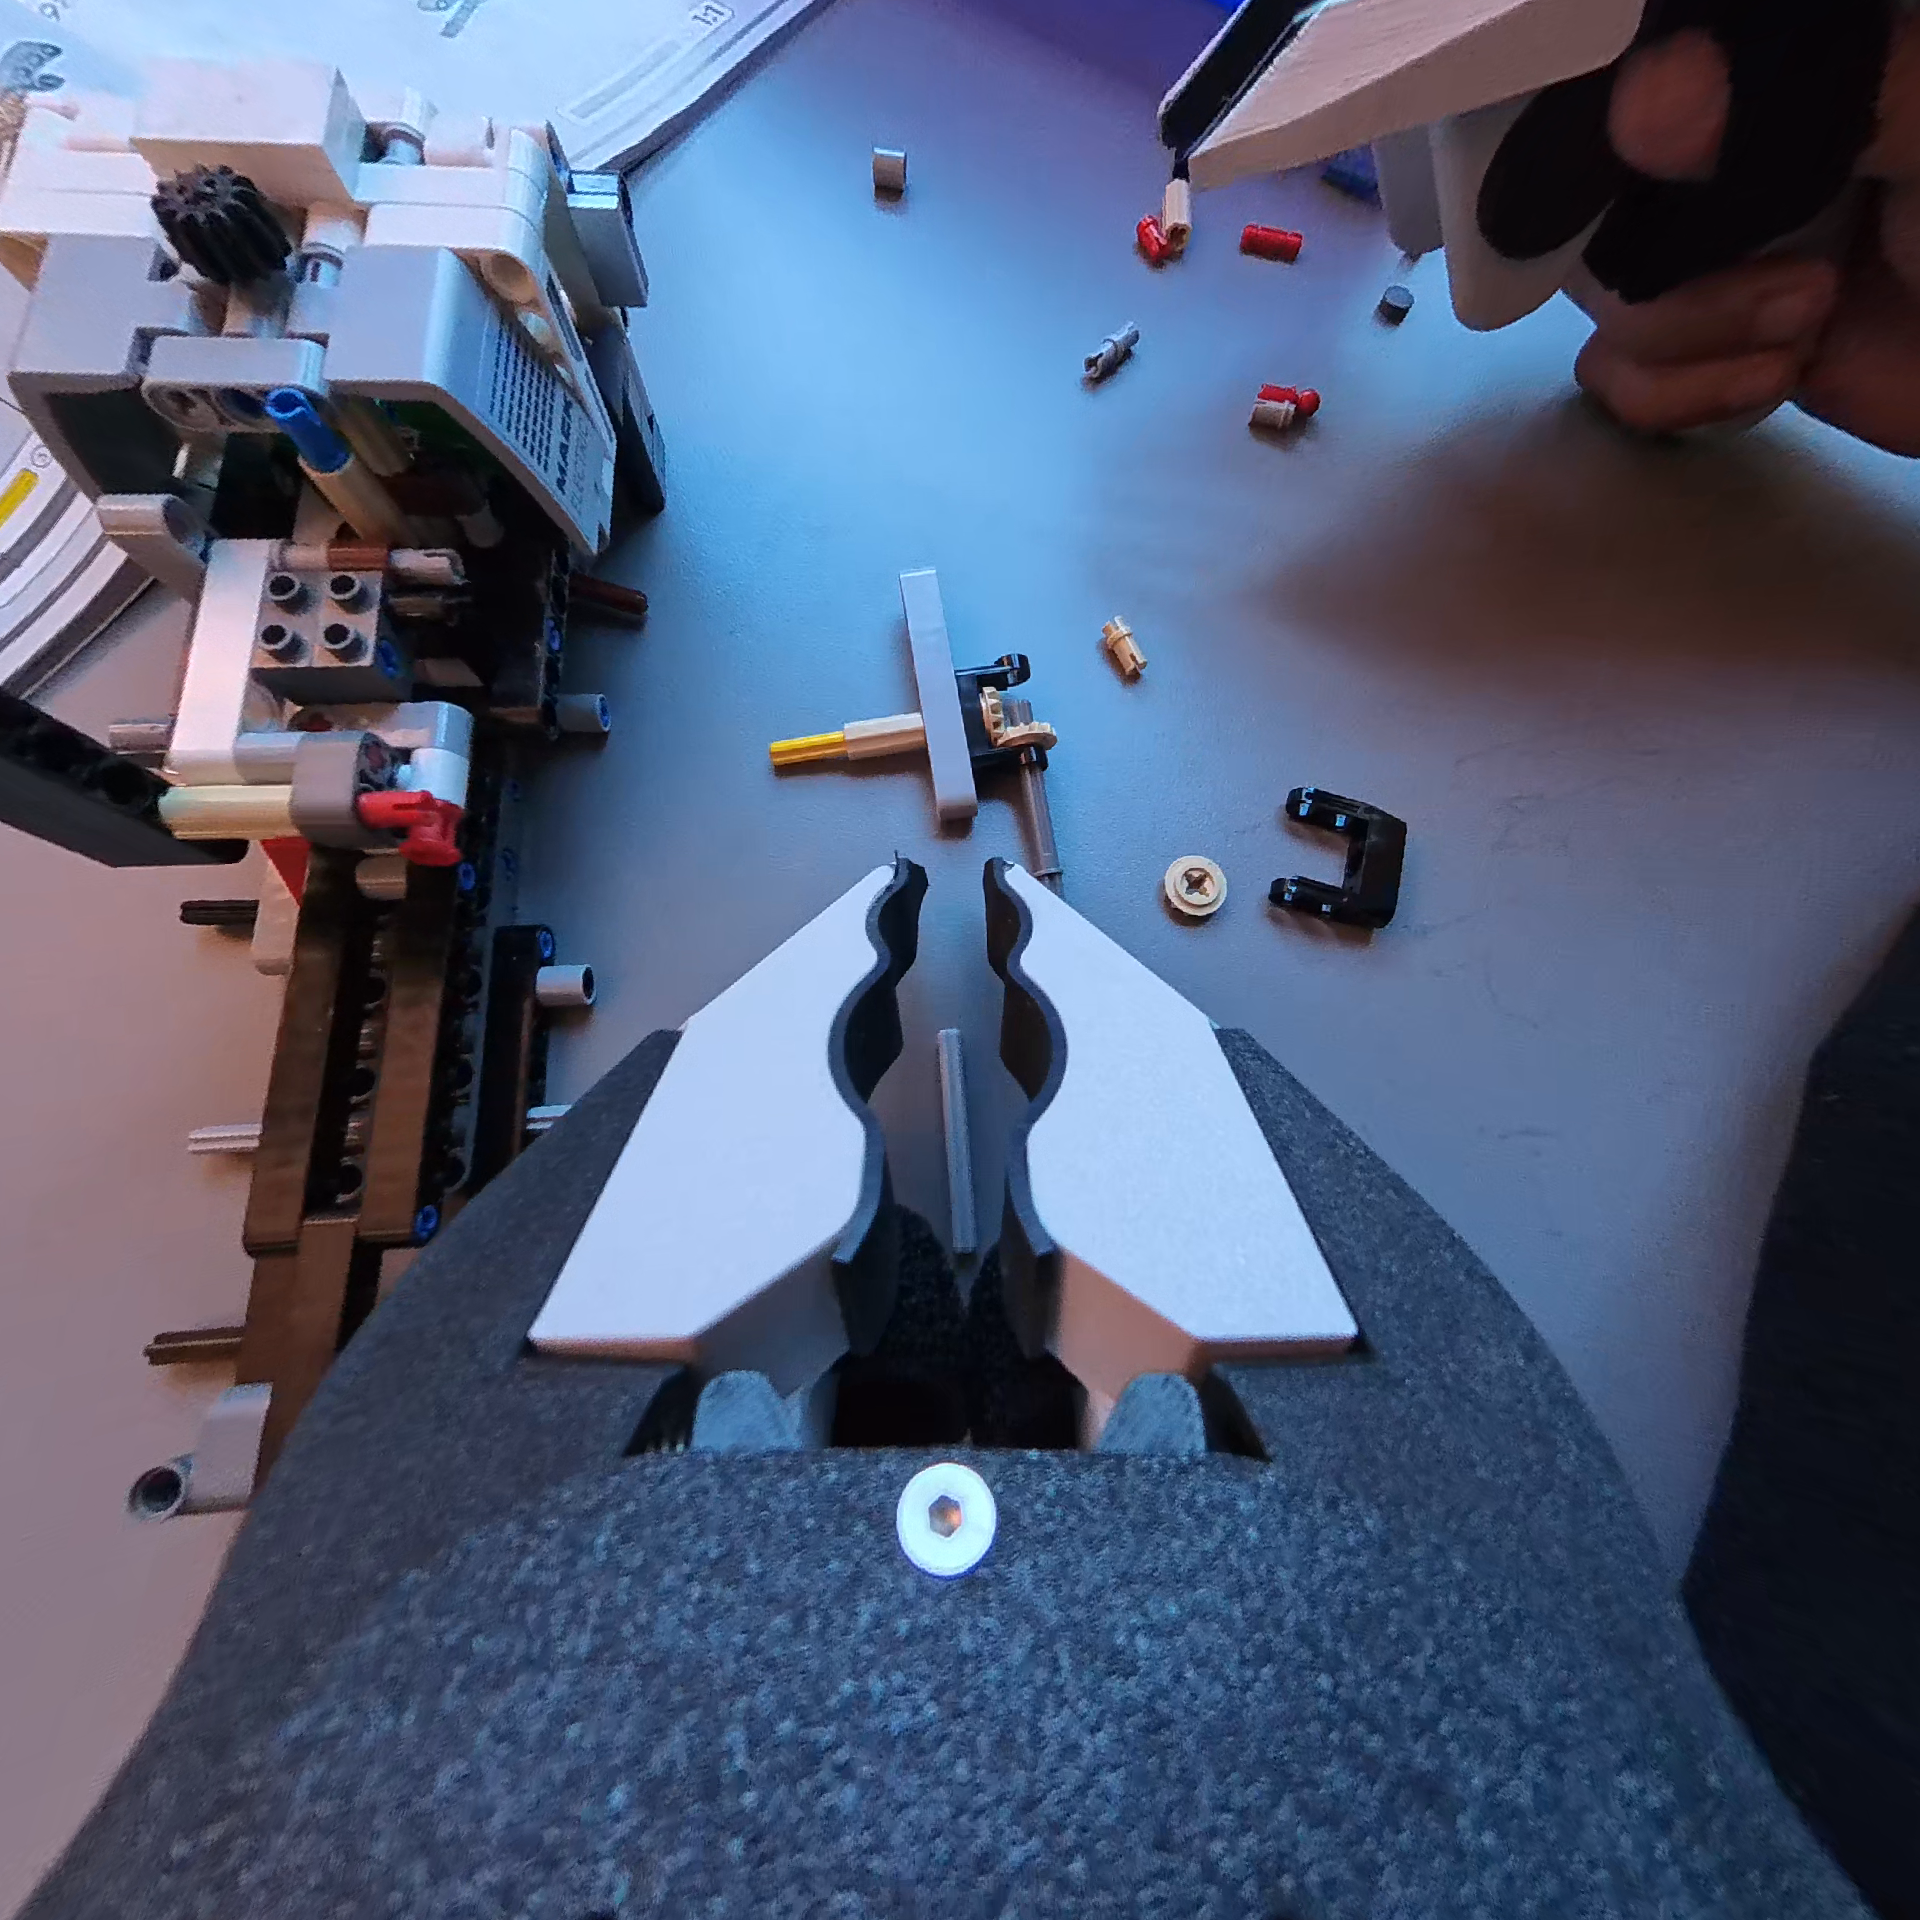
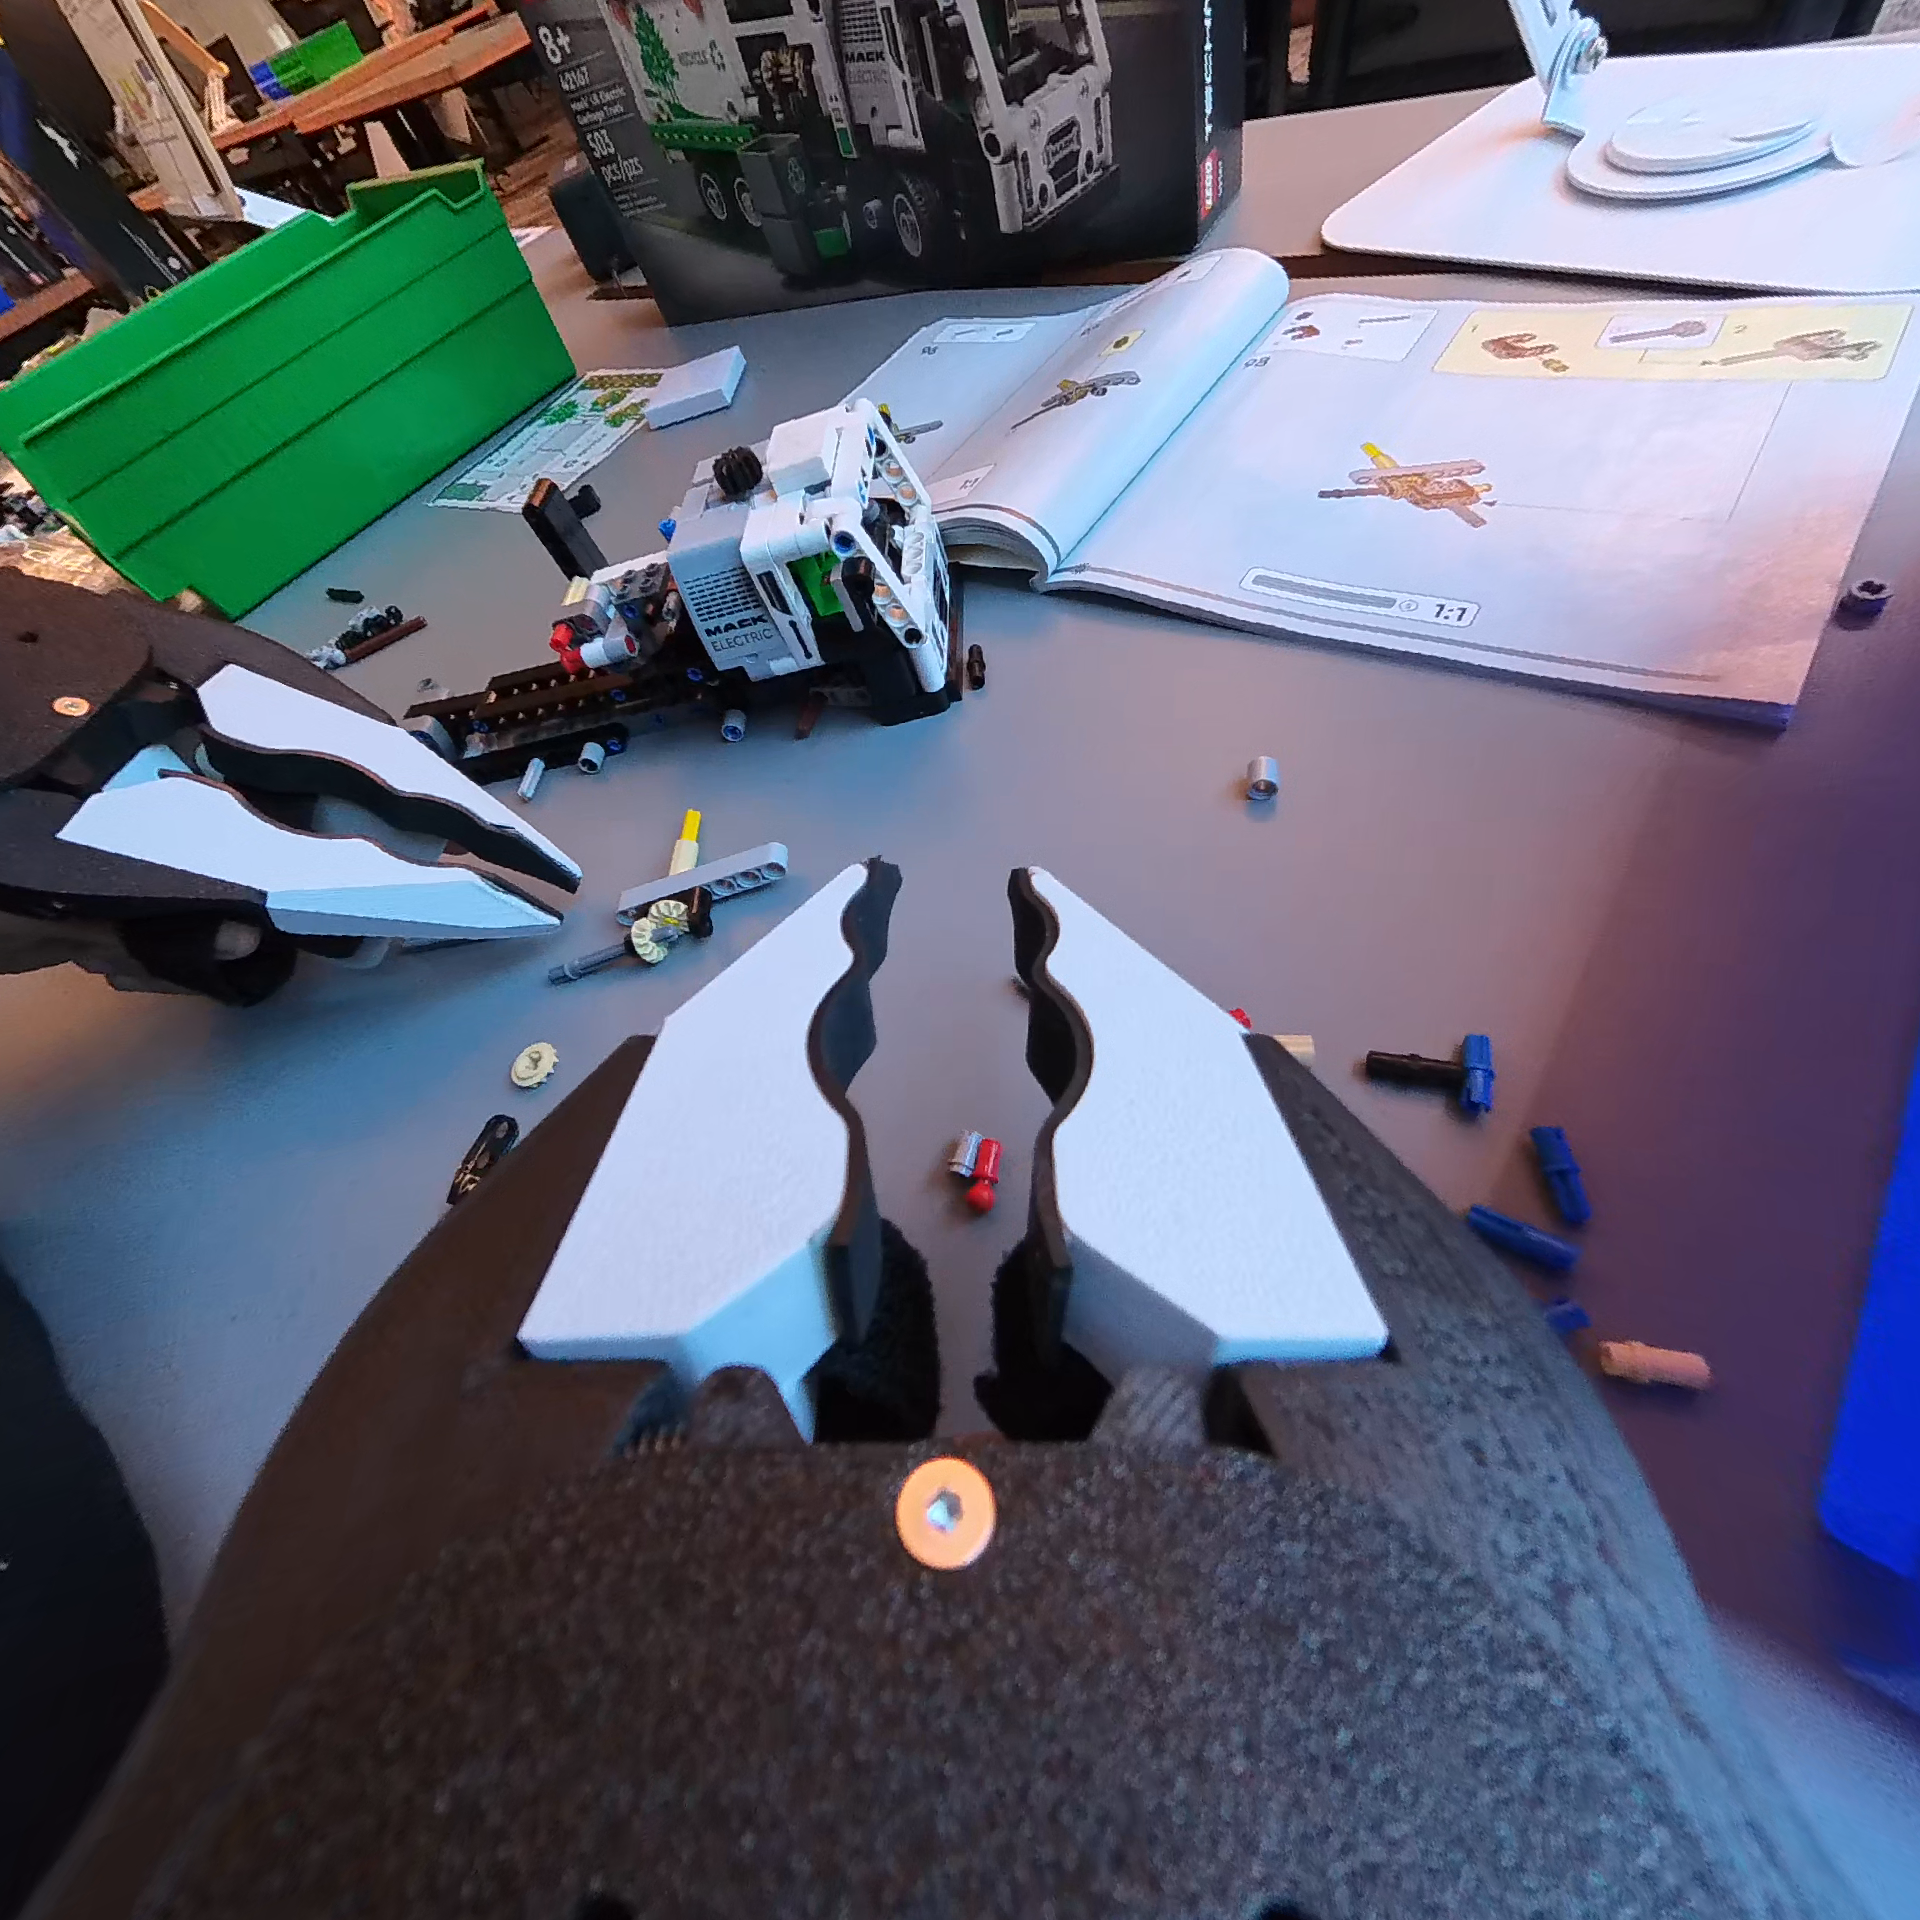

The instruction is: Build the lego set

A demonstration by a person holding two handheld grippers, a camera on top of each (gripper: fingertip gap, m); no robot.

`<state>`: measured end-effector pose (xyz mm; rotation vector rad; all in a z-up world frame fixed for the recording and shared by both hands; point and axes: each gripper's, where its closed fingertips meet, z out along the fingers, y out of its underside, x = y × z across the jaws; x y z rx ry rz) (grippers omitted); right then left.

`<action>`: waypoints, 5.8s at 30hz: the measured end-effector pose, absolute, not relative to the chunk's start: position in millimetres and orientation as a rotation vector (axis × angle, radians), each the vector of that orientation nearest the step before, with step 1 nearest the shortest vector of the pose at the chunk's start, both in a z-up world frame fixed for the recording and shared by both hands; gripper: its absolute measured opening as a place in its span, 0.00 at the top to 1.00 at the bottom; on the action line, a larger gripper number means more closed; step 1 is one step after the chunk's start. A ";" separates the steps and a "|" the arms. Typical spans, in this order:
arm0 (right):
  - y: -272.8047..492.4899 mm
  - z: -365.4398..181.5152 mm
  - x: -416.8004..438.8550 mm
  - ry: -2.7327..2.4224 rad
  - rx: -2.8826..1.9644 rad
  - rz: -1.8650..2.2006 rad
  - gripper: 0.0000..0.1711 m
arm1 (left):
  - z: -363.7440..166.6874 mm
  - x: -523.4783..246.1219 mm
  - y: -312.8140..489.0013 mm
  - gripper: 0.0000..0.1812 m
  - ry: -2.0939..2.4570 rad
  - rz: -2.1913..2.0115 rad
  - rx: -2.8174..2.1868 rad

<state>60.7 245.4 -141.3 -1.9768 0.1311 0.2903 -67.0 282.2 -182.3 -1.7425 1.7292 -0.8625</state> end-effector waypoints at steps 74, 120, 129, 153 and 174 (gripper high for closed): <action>199.2 -185.5 -70.8 -0.426 -2.262 0.212 0.73 | -185.7 -60.0 269.1 0.93 1.753 -0.798 -1.757; 200.0 -134.5 -87.3 -0.382 -1.999 0.144 0.86 | -123.9 -88.3 197.5 1.00 1.548 -2.144 -2.062; 201.9 -136.2 -75.3 -0.183 -1.990 0.330 0.86 | -124.2 -84.9 210.8 1.00 1.528 -2.019 -2.012; 238.2 -174.0 -20.3 0.063 -2.204 -0.063 0.86 | -186.0 -56.2 259.7 0.99 1.886 -0.848 -1.703; 238.6 -180.0 -26.4 -0.110 -2.253 -0.133 0.86 | -182.9 -59.5 252.3 0.99 1.929 -0.883 -1.686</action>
